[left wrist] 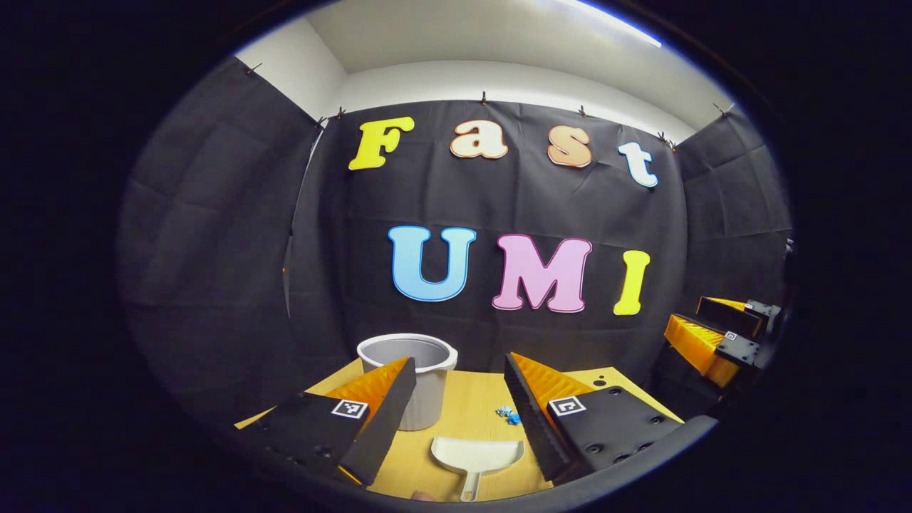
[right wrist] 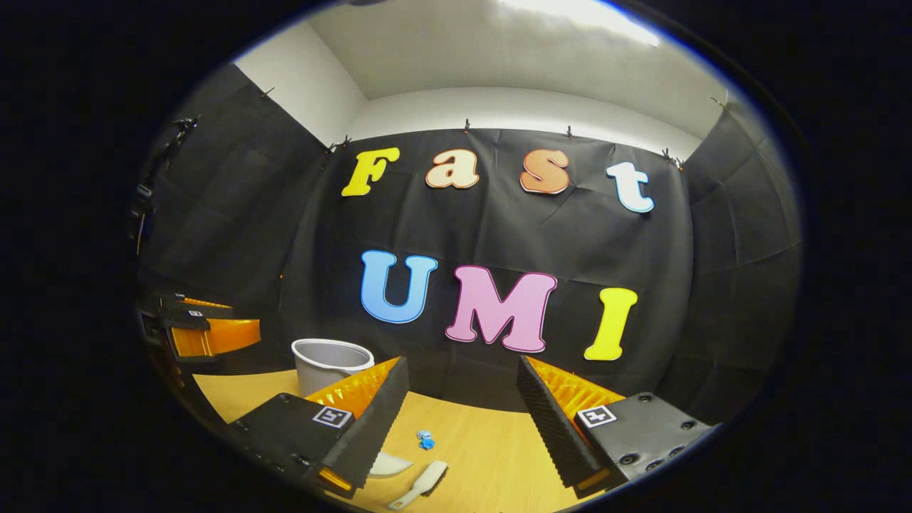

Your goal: Pick up the small broom and dustpan from the desktop, sweep the trash into the dustpan with the broom, and then empty the trash into the garbage bin.

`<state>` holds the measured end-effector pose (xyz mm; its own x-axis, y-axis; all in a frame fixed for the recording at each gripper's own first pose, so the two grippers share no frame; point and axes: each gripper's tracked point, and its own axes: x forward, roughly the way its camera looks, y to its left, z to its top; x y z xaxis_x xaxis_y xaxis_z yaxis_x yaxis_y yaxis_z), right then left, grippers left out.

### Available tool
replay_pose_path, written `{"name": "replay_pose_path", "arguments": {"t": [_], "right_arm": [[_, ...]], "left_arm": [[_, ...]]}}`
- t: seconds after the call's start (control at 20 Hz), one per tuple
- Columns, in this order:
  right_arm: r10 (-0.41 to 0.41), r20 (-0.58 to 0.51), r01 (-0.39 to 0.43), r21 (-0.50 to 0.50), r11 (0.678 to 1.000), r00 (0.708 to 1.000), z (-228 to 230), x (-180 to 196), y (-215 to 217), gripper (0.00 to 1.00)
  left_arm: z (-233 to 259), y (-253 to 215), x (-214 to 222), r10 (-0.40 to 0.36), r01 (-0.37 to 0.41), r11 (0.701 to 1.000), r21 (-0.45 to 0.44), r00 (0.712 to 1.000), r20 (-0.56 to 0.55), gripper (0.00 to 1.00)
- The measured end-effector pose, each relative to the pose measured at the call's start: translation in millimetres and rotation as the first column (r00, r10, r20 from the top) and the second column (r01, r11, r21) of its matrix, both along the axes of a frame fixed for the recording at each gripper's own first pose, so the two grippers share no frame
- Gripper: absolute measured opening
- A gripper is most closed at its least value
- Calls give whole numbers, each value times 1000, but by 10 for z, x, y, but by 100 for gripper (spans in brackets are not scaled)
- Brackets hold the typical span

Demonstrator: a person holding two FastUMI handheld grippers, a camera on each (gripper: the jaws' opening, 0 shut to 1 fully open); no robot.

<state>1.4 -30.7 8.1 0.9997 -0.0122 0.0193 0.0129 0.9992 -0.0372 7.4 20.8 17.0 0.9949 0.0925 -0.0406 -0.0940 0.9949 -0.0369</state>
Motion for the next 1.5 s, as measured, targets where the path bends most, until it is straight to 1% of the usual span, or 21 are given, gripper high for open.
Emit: {"name": "replay_pose_path", "arguments": {"t": [0.15, 0.2, 0.25, 0.3, 0.4, 0.55, 0.65, 0.75, 0.85, 0.9, 1.05, 1.15, 1.25, 1.35, 1.45, 1.5], "right_arm": [[22, 30, -21, -10, 1000, 999, 3, -53, -93, 98], [48, 29, -47, -16, 999, 998, -39, -68, -74, 90], [75, 30, -74, -23, 997, 997, -72, -84, -46, 98], [100, 31, -99, -28, 995, 994, -84, -86, -14, 99], [140, 52, -138, -36, 990, 989, -44, -97, 9, 98], [130, 94, -129, -14, 992, 987, 97, -129, -77, 98], [96, 125, -98, 11, 995, 987, 156, -135, -145, 98], [82, 102, -83, 7, 997, 991, 59, -108, -141, 98], [82, 73, -82, 6, 997, 994, -5, -73, -115, 98], [68, 72, -69, 5, 998, 995, 15, -55, -123, 98], [0, 74, 0, -6, 1000, 997, 54, -22, -149, 98], [-44, 55, 45, -9, 999, 998, -4, 42, -97, 98], [-76, 23, 76, -8, 997, 997, -112, 117, -21, 98], [-107, -34, 107, -4, 994, 994, -282, 182, 77, 98], [-152, -74, 153, 8, 988, 986, -396, 199, 116, 98], [-178, -95, 180, 13, 984, 979, -460, 210, 138, 98]], "left_arm": [[43, -48, -52, 47, -47, 999, 5, 999, 1, 75], [2, -67, -84, 65, -65, 998, 8, 998, -12, 75], [-12, -76, -113, 88, -88, 996, 15, 996, -20, 75], [-12, -105, -133, 108, -108, 994, 22, 994, -23, 75], [-5, -199, -200, 120, -119, 992, 32, 993, -17, 75], [26, -331, -223, 111, -110, 993, 33, 994, -9, 75], [74, -311, -209, 122, -123, 991, 47, 992, 11, 75], [57, -305, -179, 119, -119, 992, 47, 993, 13, 75], [81, -292, -125, 96, -97, 994, 40, 995, 27, 75], [81, -272, -80, 83, -84, 996, 40, 996, 36, 75], [62, -196, 118, 29, -31, 998, 58, 999, 36, 75], [13, -151, 251, -16, 15, 998, 60, 1000, 14, 75], [-77, -88, 354, -55, 56, 997, 57, 998, -19, 75], [-245, -2, 447, -85, 90, 994, 58, 993, -82, 75], [-420, 21, 510, -136, 145, 988, 56, 981, -140, 75], [-567, 22, 557, -171, 182, 982, 46, 968, -184, 75]]}}
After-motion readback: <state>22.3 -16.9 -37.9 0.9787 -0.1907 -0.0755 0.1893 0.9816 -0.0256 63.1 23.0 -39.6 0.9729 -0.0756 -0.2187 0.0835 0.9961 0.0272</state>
